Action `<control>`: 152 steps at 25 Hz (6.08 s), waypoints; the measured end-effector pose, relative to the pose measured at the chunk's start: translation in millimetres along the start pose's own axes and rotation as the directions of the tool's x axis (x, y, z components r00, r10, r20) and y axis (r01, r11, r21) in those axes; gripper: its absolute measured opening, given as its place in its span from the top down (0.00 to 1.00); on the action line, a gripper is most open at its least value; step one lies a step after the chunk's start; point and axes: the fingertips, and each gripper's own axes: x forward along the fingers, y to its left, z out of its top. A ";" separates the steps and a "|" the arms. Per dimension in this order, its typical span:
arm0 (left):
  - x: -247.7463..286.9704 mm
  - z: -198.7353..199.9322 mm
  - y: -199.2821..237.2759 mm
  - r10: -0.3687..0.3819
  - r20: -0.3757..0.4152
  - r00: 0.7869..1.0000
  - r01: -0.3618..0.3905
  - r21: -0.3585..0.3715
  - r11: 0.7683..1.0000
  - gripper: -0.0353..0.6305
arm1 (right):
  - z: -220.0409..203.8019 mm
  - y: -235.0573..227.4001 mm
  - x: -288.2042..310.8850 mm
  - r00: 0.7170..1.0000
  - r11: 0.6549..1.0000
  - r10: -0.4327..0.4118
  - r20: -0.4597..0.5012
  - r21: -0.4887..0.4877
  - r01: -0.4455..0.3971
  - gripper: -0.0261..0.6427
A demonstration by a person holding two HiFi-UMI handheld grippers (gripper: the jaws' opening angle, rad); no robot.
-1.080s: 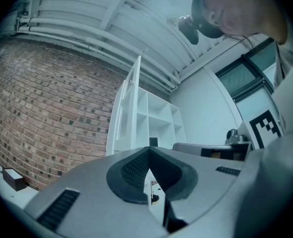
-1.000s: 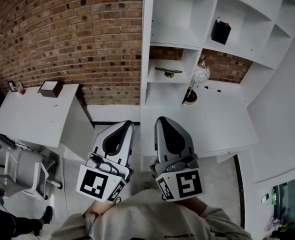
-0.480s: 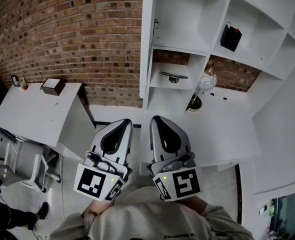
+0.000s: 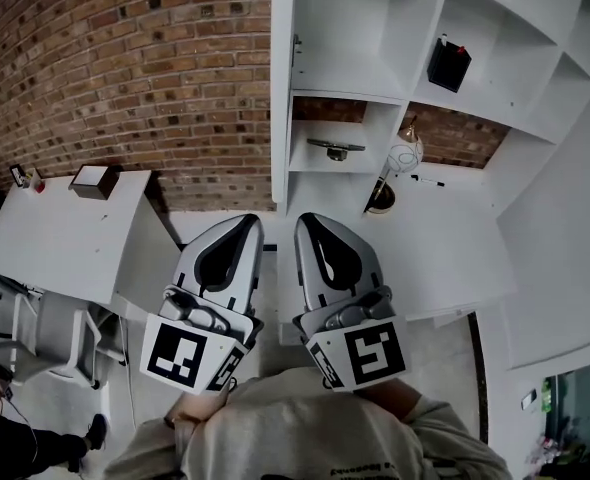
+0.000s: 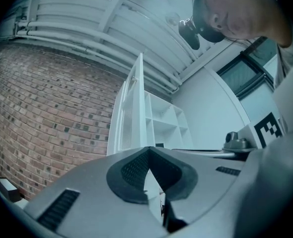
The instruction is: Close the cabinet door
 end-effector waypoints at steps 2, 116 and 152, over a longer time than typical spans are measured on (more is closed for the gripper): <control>4.9 7.1 2.4 -0.010 0.004 1.000 0.010 0.020 1.000 0.94 | 5.5 -1.4 5.5 1.000 1.000 0.003 0.003 -0.028 -0.003 0.93; 281.9 -66.3 -69.4 -0.084 -0.066 0.994 0.087 0.046 0.995 0.94 | 3.9 -308.4 79.4 0.980 0.975 0.195 -0.037 0.117 -0.190 0.79; 362.1 -100.9 -44.4 0.095 -0.126 0.987 -0.085 0.087 0.993 0.94 | -16.6 -365.7 132.9 0.897 0.884 0.442 0.003 0.172 -0.435 0.78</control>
